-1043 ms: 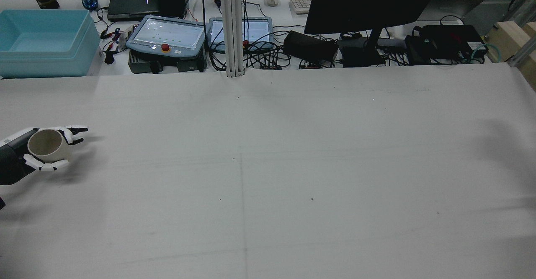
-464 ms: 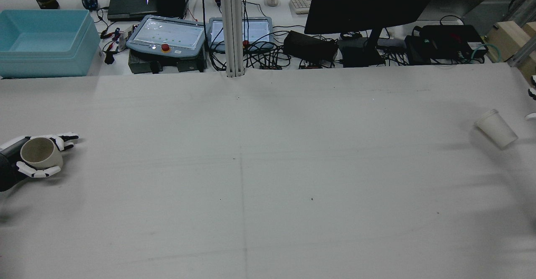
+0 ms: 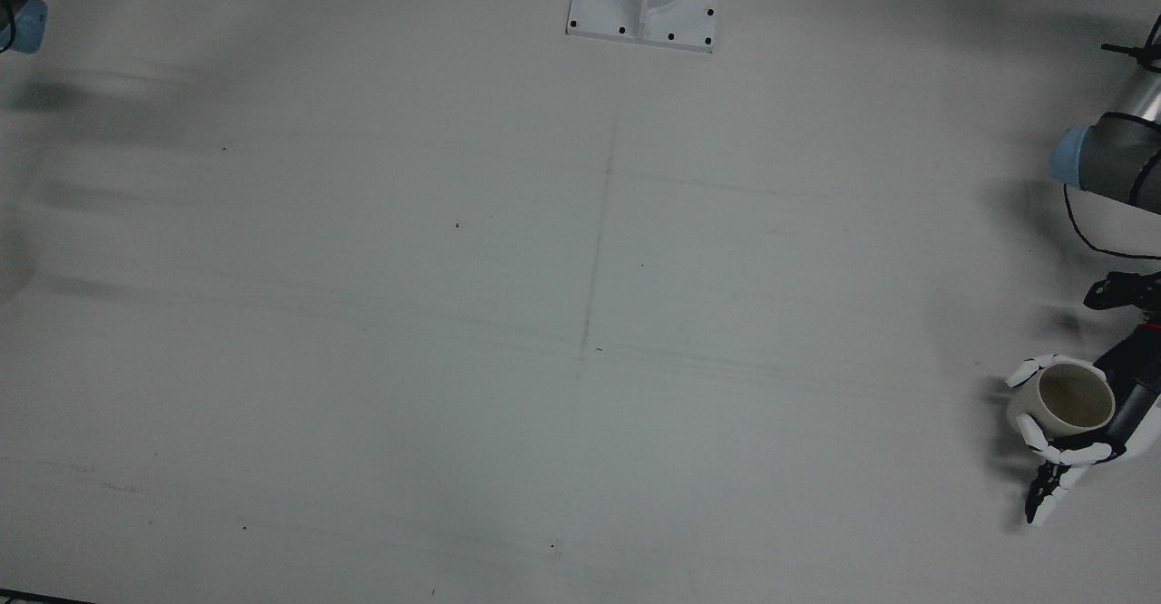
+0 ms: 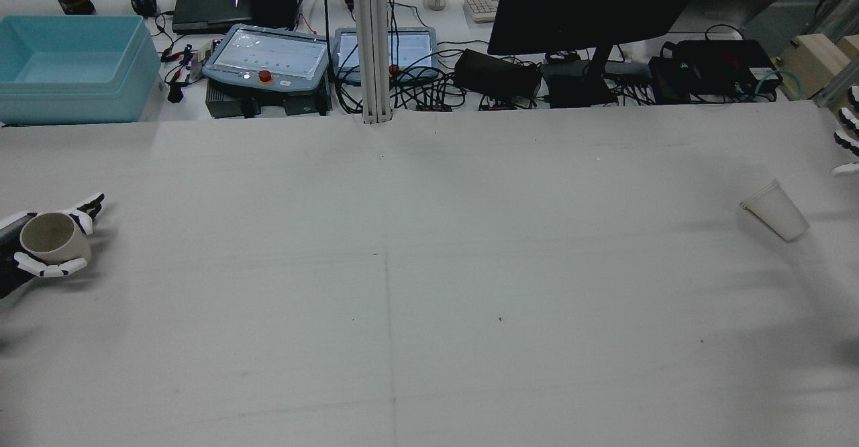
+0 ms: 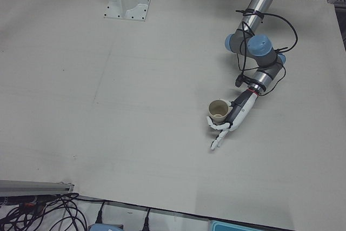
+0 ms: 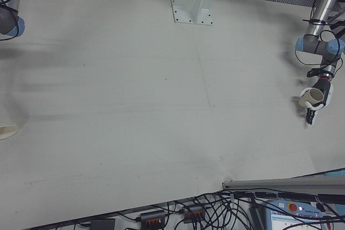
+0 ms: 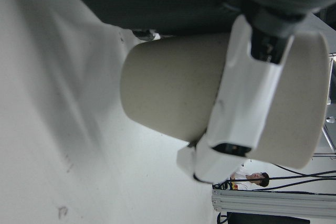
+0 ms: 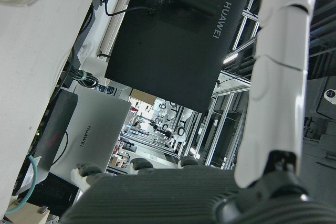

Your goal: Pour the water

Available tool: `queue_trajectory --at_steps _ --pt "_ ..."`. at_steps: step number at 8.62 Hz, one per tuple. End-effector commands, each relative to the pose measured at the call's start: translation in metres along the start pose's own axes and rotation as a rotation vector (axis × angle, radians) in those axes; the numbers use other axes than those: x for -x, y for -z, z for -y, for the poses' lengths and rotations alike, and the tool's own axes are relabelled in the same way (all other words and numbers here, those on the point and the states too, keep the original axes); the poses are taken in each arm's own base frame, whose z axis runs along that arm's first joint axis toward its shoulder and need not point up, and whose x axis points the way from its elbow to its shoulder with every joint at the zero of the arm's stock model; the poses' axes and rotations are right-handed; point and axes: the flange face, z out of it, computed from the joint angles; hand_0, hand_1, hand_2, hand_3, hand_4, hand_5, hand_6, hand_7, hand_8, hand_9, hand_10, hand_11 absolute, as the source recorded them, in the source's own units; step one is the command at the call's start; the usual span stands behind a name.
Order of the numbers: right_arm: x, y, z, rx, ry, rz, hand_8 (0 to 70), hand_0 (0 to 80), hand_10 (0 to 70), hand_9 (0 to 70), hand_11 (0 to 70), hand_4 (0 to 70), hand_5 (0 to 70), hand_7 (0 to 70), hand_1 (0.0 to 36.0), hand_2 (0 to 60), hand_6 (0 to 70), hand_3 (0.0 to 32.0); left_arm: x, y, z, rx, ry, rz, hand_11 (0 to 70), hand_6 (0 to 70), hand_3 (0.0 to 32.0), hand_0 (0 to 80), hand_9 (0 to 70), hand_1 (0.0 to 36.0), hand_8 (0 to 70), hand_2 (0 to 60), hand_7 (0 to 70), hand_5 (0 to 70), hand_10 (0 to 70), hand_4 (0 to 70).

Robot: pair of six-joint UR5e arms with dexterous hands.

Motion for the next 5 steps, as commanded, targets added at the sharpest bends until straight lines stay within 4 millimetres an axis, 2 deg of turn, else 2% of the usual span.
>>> queue_trajectory --at_steps 1,2,3,5 --pt "0.0016 -0.0072 -0.0088 0.017 -0.005 0.007 0.0 64.1 0.0 0.0 0.0 0.0 0.0 0.0 19.1 0.0 0.0 32.0 -0.0128 0.0034 0.0024 -0.002 -0.002 -0.021 0.0 1.1 0.0 80.0 0.0 13.4 5.1 0.0 4.1 0.0 0.0 16.5" --pt "0.0009 -0.0071 -0.0092 0.009 -0.003 0.002 0.0 64.8 0.0 0.0 0.0 0.0 0.0 0.0 19.7 0.0 0.0 32.0 -0.0135 0.0032 0.0033 -0.004 -0.003 -0.022 0.0 0.5 0.8 80.0 0.0 11.8 5.2 0.0 3.6 0.0 0.0 14.2" --pt "0.0016 -0.0095 -0.0123 0.011 -0.002 0.005 0.0 66.2 0.0 0.0 0.0 0.0 0.0 0.0 20.3 0.0 0.0 32.0 -0.0134 0.0036 0.004 -0.005 -0.003 -0.022 0.0 0.7 0.4 80.0 0.0 11.8 4.7 0.0 3.7 0.0 0.0 14.8" --pt "0.0023 -0.0133 -0.0172 0.022 -0.006 0.007 0.0 66.6 0.0 0.0 0.0 0.0 0.0 0.0 21.3 0.0 0.0 32.0 -0.0191 0.0036 0.0041 -0.005 -0.004 -0.032 0.0 0.5 2.8 80.0 0.0 11.6 4.6 0.0 4.1 0.0 0.0 13.3"
